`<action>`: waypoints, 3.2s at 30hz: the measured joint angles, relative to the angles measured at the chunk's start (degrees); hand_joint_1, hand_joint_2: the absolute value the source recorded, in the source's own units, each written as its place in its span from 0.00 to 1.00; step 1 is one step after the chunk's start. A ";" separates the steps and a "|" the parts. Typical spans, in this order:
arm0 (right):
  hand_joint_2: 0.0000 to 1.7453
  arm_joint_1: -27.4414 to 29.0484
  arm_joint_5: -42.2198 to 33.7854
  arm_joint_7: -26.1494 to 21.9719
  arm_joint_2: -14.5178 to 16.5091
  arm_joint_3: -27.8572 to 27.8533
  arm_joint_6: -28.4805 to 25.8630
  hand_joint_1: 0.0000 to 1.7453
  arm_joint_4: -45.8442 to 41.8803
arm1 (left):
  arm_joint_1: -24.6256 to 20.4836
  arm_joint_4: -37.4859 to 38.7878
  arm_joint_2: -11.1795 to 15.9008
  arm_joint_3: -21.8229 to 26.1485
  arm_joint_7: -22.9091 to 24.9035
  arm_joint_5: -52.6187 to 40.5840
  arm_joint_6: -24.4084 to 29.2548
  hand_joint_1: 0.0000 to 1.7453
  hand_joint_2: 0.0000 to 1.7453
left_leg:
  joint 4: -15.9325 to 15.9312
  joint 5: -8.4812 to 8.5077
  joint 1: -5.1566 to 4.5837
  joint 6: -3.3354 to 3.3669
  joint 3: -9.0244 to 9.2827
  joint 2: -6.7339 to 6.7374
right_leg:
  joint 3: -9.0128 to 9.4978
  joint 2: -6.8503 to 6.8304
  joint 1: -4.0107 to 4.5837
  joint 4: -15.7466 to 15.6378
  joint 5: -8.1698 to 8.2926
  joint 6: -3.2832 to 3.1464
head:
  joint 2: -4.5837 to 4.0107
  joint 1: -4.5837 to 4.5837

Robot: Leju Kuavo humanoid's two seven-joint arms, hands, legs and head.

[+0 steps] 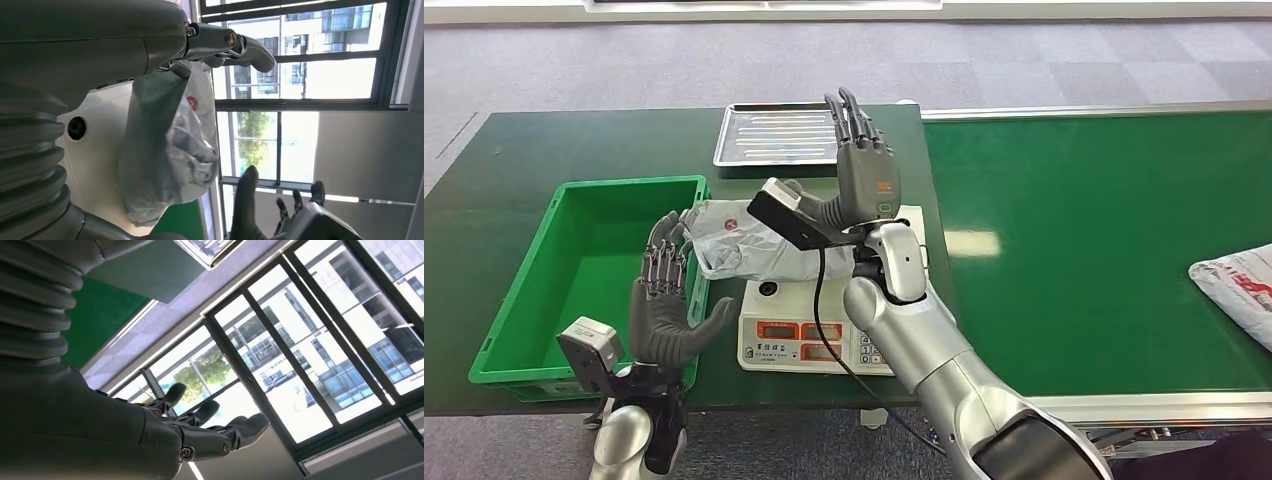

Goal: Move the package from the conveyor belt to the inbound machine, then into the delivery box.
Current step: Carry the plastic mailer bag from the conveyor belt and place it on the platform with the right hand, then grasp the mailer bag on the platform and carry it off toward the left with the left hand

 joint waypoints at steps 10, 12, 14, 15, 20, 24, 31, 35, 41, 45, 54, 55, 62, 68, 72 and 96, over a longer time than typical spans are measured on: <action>0.00 7.75 -38.35 -15.12 -2.29 -6.11 20.03 0.00 -26.42 | 1.35 -4.31 0.21 1.95 1.32 -4.75 6.04 0.00 1.00 | 0.02 -0.01 0.00 0.01 -0.04 -0.04 | -0.05 -0.07 -0.01 -0.01 -0.01 0.00 | 0.00 -0.01; 0.00 10.71 -43.33 -18.06 -3.11 -7.38 20.89 0.00 -35.66 | 1.38 -5.81 0.21 2.31 2.12 -6.75 8.18 0.00 1.00 | 0.03 -0.04 0.00 0.03 -0.05 -0.07 | -0.04 -0.10 -0.03 -0.01 -0.04 0.01 | 0.00 -0.01; 0.00 14.37 -44.61 -20.21 -3.67 -8.29 19.41 0.00 -44.96 | 1.24 -7.37 0.21 2.45 2.87 -8.96 10.42 0.00 1.00 | 0.03 -0.10 0.00 0.06 -0.05 -0.08 | -0.04 -0.14 -0.05 -0.02 -0.08 0.02 | 0.01 -0.01; 0.00 16.22 -44.73 -21.21 -3.80 -8.62 18.19 0.00 -48.84 | 1.07 -8.05 0.22 2.47 3.13 -10.74 11.69 0.00 1.00 | 0.03 -0.12 0.00 0.07 -0.04 -0.07 | -0.04 -0.15 -0.05 -0.02 -0.10 0.02 | 0.01 -0.02; 0.00 24.70 -44.60 -24.50 -4.11 -9.81 14.10 0.00 -64.05 | -3.38 -9.18 1.42 0.85 9.64 -37.98 16.86 0.00 1.00 | 0.03 -0.18 -0.01 0.11 0.00 -0.08 | -0.03 -0.21 -0.07 -0.06 -0.17 0.06 | 0.01 -0.02; 0.00 27.70 -43.33 -24.06 -4.09 -9.89 16.20 0.00 -67.86 | -15.18 0.46 3.39 -6.72 21.14 -68.48 12.43 0.00 1.00 | 0.03 0.00 -0.02 0.09 -0.02 -0.15 | 0.01 -0.38 -0.07 -0.07 0.01 0.07 | 0.00 -0.02; 0.00 27.78 -42.71 -22.85 -3.71 -9.89 18.44 0.00 -68.01 | -32.42 27.90 3.61 -16.61 25.28 -80.79 15.27 0.00 1.00 | 0.04 0.24 -0.01 0.09 0.03 0.15 | -0.03 0.10 -0.13 -0.06 0.40 0.12 | 0.00 -0.02; 0.00 27.78 -42.40 -22.64 -3.71 -9.88 18.94 0.00 -67.81 | -36.72 38.70 3.64 -19.80 25.94 -83.31 13.72 0.00 1.00 | 0.04 0.23 -0.01 0.08 0.01 0.15 | -0.04 0.10 -0.12 -0.06 0.39 0.11 | 0.00 -0.01; 0.00 27.80 -42.08 -22.61 -3.71 -9.85 18.69 0.00 -67.31 | -39.70 49.31 3.64 -22.67 26.19 -83.56 13.55 0.00 1.00 | 0.04 0.23 -0.01 0.08 -0.03 0.14 | -0.07 0.10 -0.11 -0.05 0.34 0.10 | 0.00 -0.01; 0.00 27.80 -42.08 -22.61 -3.71 -9.85 18.67 0.00 -67.23 | -40.80 52.41 3.65 -23.30 26.20 -83.56 13.58 0.00 1.00 | 0.04 0.22 -0.01 0.09 -0.05 0.14 | -0.06 0.10 -0.11 -0.05 0.33 0.09 | 0.00 0.00; 0.00 27.81 -42.07 -22.61 -3.71 -9.85 18.52 0.00 -66.93 | -41.81 55.17 3.66 -23.95 26.12 -83.56 13.79 0.00 1.00 | 0.04 0.23 -0.01 0.09 -0.05 0.14 | -0.06 0.09 -0.11 -0.05 0.33 0.10 | 0.00 -0.01; 0.00 27.83 -42.05 -22.61 -3.71 -9.85 18.39 0.00 -66.92 | -41.87 55.38 3.65 -23.96 26.08 -83.56 13.70 0.00 1.00 | 0.04 0.23 -0.01 0.09 -0.04 0.14 | -0.06 0.09 -0.11 -0.05 0.33 0.10 | 0.00 -0.01; 0.00 28.55 -41.74 -22.68 -3.71 -9.85 17.30 0.00 -66.77 | -43.19 57.65 3.73 -24.88 22.77 -83.43 9.61 0.00 1.00 | 0.03 0.22 -0.01 0.08 -0.04 0.14 | -0.04 0.09 -0.11 -0.05 0.32 0.09 | 0.00 -0.02; 0.00 28.53 -41.93 -22.78 -3.71 -9.84 16.31 0.00 -66.19 | -45.42 60.45 4.51 -26.89 12.62 -82.39 -0.01 1.00 1.00 | 0.00 0.19 -0.01 0.07 0.08 0.13 | 0.09 0.08 -0.11 -0.05 0.31 0.09 | 0.00 -0.02; 0.00 28.55 -41.95 -22.72 -3.71 -9.85 15.74 0.00 -65.97 | -46.00 61.44 5.25 -28.53 9.02 -81.97 -1.25 1.00 1.00 | -0.01 0.19 -0.01 0.06 0.17 0.12 | 0.18 0.06 -0.10 -0.05 0.27 0.08 | 0.00 -0.02; 0.00 31.97 -39.73 -21.84 -3.74 -10.76 12.24 0.00 -67.90 | -49.85 60.16 7.96 -33.05 29.83 -80.13 26.58 1.00 1.00 | 0.00 0.28 0.01 0.01 -0.04 0.11 | -0.05 0.06 -0.08 -0.02 0.34 0.07 | 0.00 -0.01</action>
